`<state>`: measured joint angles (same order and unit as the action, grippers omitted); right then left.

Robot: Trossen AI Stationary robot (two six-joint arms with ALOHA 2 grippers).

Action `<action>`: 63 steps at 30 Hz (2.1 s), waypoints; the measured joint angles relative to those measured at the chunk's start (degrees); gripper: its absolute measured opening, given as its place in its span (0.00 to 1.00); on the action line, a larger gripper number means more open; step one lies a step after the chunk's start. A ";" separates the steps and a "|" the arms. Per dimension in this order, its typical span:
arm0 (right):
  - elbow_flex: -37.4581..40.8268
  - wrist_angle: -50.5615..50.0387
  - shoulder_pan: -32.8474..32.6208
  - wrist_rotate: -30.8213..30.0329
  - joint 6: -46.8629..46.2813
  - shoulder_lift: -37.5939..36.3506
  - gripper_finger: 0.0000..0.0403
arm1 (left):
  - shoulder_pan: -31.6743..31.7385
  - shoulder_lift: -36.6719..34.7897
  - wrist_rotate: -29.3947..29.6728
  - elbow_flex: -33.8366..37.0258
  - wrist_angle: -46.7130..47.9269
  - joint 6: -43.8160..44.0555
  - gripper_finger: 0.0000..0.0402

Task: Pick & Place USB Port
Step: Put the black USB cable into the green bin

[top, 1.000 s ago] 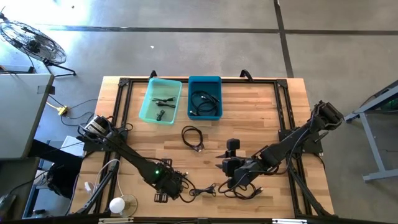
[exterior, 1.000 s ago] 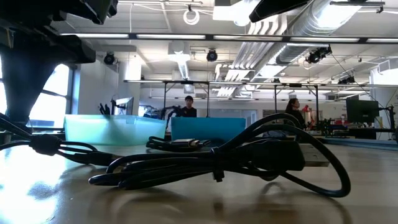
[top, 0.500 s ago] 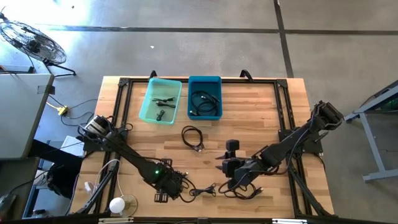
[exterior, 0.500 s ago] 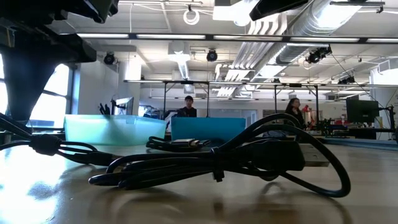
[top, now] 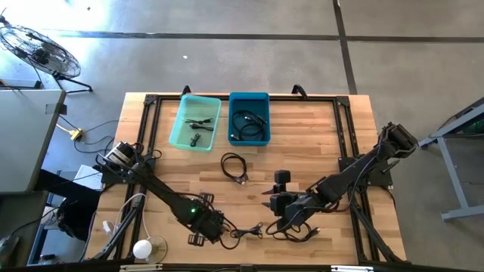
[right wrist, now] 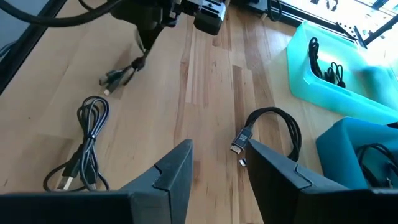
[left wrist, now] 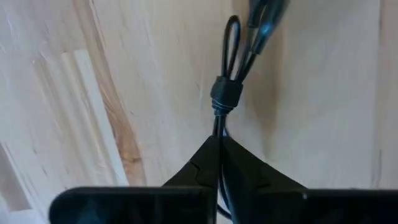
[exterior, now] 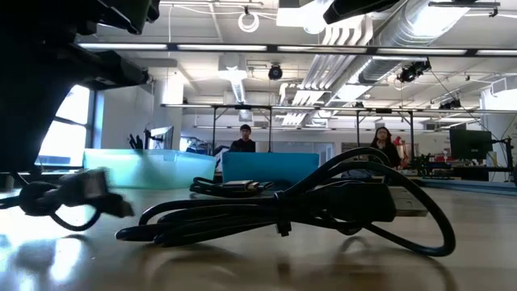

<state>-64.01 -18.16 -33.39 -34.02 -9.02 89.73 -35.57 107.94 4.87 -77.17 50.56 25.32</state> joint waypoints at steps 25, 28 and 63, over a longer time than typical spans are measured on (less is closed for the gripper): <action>0.00 0.00 0.00 -0.07 0.03 0.00 0.35 | -0.48 -0.07 14.17 -11.70 20.41 -2.62 0.00; 0.00 0.00 0.00 -0.45 0.04 0.00 0.35 | -0.47 -0.09 19.23 -16.44 31.02 -2.62 0.00; 0.15 -6.88 -0.02 -2.49 -6.40 -0.04 0.35 | 63.04 -7.61 26.62 -4.96 33.69 -29.68 0.00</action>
<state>-63.86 -25.04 -33.41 -36.51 -15.42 89.69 27.46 100.33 31.49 -82.13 84.26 -4.36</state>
